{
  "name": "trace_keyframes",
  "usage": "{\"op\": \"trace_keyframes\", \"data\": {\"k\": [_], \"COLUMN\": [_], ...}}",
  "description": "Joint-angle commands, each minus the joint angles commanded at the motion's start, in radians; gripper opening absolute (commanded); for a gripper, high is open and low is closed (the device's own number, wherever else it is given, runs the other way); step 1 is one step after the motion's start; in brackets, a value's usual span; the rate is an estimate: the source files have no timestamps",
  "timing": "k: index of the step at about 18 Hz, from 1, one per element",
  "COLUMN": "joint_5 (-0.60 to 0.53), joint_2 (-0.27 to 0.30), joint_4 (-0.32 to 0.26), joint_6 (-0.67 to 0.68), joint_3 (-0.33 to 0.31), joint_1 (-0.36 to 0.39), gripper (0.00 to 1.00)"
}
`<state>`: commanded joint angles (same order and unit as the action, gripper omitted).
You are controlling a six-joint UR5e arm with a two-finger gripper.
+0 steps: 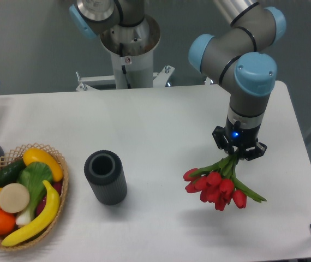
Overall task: Insert the flowers into the vase
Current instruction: 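Hold the red tulip bunch by the stems in the gripper, then carry the tulips over the dark grey vase, stems pointing down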
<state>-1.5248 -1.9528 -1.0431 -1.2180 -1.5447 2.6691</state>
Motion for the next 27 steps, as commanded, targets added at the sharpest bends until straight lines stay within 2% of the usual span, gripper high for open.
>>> {"op": "trace_keyframes", "data": {"k": [5, 9, 11, 13, 15, 17, 21, 24, 27], "joint_5": [0.003, 0.015, 0.049, 0.136, 0.291, 0.427, 0.619, 0.715, 0.776], "joint_2": [-0.002, -0.011, -0.023, -0.026, -0.026, -0.017, 0.005, 0.029, 0.037], "joint_4": [0.000, 0.015, 0.082, 0.159, 0.202, 0.212, 0.216, 0.221, 0.284], "joint_6": [0.023, 0.138, 0.173, 0.260, 0.349, 0.376, 0.435, 0.443, 0.448], "joint_3": [0.000, 0.020, 0.025, 0.025, 0.029, 0.038, 0.075, 0.086, 0.075], "joint_1": [-0.009, -0.052, -0.083, -0.095, -0.103, -0.103, -0.106, -0.112, -0.146], "gripper": [0.09, 0.08, 0.08, 0.08, 0.08, 0.08, 0.08, 0.08, 0.08]}}
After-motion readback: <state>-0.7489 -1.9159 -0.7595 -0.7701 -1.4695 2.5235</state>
